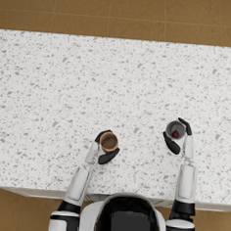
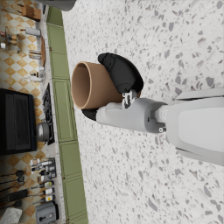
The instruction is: Pick up two cups and pour the berry on the right into the cup on the left
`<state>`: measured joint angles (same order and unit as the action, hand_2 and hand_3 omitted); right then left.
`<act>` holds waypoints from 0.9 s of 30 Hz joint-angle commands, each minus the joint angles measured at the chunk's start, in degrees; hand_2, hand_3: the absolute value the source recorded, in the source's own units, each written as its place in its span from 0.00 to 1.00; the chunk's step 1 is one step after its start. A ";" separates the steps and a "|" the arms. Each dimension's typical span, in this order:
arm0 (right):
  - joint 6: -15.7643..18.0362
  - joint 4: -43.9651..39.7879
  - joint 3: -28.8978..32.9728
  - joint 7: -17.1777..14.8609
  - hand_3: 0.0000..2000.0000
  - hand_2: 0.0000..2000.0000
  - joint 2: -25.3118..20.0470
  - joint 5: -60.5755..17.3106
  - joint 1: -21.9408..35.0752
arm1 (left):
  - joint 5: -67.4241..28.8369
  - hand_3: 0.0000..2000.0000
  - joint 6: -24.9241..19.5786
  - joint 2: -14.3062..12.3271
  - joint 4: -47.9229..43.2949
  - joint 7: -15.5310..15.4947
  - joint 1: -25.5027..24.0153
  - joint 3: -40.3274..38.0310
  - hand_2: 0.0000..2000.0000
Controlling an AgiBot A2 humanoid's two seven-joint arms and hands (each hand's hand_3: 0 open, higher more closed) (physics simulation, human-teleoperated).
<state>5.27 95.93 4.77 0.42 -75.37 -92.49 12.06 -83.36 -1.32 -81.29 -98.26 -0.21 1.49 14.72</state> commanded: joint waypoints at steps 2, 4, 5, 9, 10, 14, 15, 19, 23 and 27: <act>-0.07 5.42 -2.26 0.01 0.64 1.00 -0.18 -3.64 0.77 | -3.62 0.64 0.00 -2.82 1.25 0.00 4.74 2.63 1.00; -0.18 6.97 -2.90 -0.01 0.64 1.00 -0.33 -7.30 0.71 | -7.24 0.64 -0.06 -3.46 1.59 0.01 5.51 3.96 1.00; -0.16 7.35 -3.66 -0.01 0.64 1.00 -0.44 -9.12 0.99 | -9.06 0.64 -0.10 -3.69 1.10 0.01 5.72 4.68 1.00; -0.01 9.15 -5.96 -0.02 0.64 1.00 -0.88 -16.44 1.75 | -12.45 0.64 -0.29 -4.61 1.85 0.01 6.75 6.02 1.00; 0.09 9.87 -6.40 0.00 0.64 1.00 -1.02 -18.28 2.11 | -12.80 0.64 -0.33 -4.75 2.48 0.02 6.89 6.14 1.00; 0.31 12.15 -8.38 0.00 0.64 1.00 -1.58 -25.63 3.09 | -13.43 0.64 -0.43 -5.59 4.44 0.02 7.93 7.07 1.00; 0.32 12.70 -8.87 0.01 0.64 1.00 -1.76 -27.46 3.41 | -13.50 0.64 -0.45 -5.81 5.00 0.02 8.20 7.35 1.00; 0.49 15.31 -10.49 0.03 0.64 1.00 -2.23 -34.82 3.71 | -13.62 0.64 -0.53 -6.31 6.63 0.02 8.73 7.61 1.00; 0.60 18.58 -12.62 0.06 0.64 1.00 -2.36 -42.19 3.02 | -13.65 0.64 -0.54 -6.49 6.55 0.04 8.70 8.63 1.00; 0.81 20.51 -14.04 0.09 0.64 1.00 -2.51 -49.56 2.54 | -13.66 0.64 -0.59 -6.64 5.50 0.03 8.59 9.43 1.00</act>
<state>6.12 114.87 -8.46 0.53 -77.76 -143.89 14.20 -97.02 -1.93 -87.63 -91.95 -0.18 9.51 23.82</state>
